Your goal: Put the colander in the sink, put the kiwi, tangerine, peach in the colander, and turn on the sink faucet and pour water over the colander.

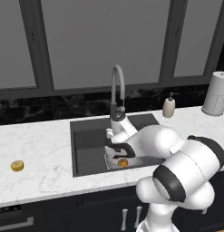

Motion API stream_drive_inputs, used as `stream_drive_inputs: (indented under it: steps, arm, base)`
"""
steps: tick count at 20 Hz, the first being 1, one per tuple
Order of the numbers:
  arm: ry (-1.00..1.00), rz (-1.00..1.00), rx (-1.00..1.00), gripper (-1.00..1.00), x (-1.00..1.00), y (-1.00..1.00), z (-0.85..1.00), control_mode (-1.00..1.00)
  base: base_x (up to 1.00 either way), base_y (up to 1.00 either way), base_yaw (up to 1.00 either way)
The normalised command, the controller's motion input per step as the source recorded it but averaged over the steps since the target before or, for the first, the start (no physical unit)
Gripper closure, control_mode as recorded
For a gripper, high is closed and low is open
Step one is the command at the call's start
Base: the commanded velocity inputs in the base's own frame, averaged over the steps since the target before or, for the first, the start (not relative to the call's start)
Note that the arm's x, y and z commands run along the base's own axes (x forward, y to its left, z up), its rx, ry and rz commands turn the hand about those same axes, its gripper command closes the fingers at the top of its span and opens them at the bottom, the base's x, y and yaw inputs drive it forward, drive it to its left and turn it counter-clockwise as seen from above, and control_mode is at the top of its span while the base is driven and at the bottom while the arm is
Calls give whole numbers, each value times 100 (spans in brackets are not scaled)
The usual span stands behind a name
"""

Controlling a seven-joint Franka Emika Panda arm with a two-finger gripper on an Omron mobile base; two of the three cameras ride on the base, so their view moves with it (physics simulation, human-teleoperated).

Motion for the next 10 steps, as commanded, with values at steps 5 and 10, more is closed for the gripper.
stream_drive_inputs:
  steps: [5,10]
  arm:
    - [7,13,0,-100,-4,85,95,-100]
    - [18,23,0,-100,-12,100,67,-100]
  base:
    - [0,0,0]
    - [0,0,0]
